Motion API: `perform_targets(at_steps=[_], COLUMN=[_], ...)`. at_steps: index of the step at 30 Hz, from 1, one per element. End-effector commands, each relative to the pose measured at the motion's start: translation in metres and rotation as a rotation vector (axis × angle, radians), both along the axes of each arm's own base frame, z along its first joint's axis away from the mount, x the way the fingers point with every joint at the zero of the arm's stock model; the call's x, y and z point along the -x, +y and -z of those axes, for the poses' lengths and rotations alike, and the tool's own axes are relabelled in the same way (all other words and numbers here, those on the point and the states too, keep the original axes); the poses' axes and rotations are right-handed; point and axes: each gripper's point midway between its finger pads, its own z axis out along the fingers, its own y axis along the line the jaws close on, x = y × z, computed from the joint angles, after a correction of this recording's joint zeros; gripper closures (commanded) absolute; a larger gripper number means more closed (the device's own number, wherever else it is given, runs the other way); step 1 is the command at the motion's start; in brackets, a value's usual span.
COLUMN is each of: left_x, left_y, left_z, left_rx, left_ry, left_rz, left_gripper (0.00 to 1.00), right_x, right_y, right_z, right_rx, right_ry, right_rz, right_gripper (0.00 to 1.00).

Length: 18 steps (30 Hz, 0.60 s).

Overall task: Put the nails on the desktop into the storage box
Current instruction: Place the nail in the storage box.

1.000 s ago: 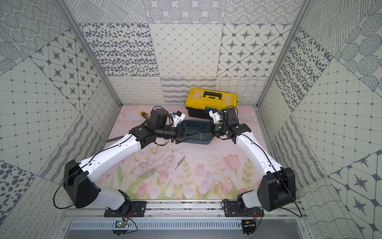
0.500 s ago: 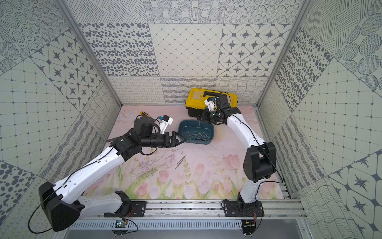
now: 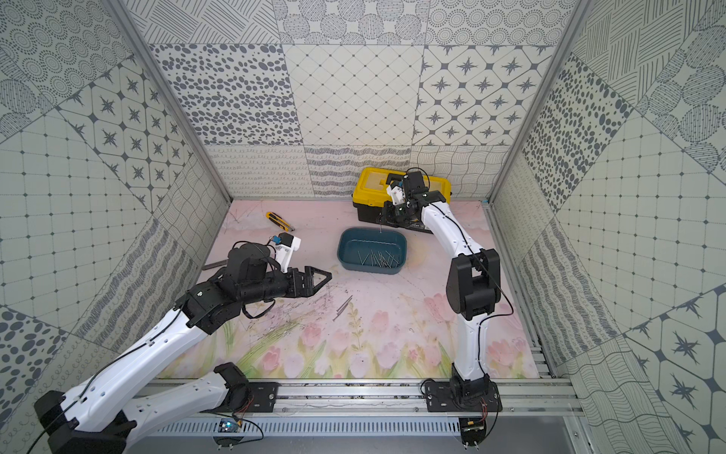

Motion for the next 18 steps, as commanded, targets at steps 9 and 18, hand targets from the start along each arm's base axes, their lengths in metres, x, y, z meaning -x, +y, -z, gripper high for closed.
perform_targets(at_steps=[9,18], left_x=[0.025,0.034], left_y=[0.05,0.059], left_z=[0.059,0.074], left_rx=[-0.326,-0.416], left_ry=[0.275,0.374], left_rz=[-0.109,-0.109], left_gripper=[0.01,0.0], right_x=[-0.014,-0.009], right_y=[-0.008,-0.021], right_z=[0.041,0.074], right_rx=[0.218,0.354], right_ry=[-0.01,0.028], right_rz=[0.002,0.016], right_gripper=[1.0,1.0])
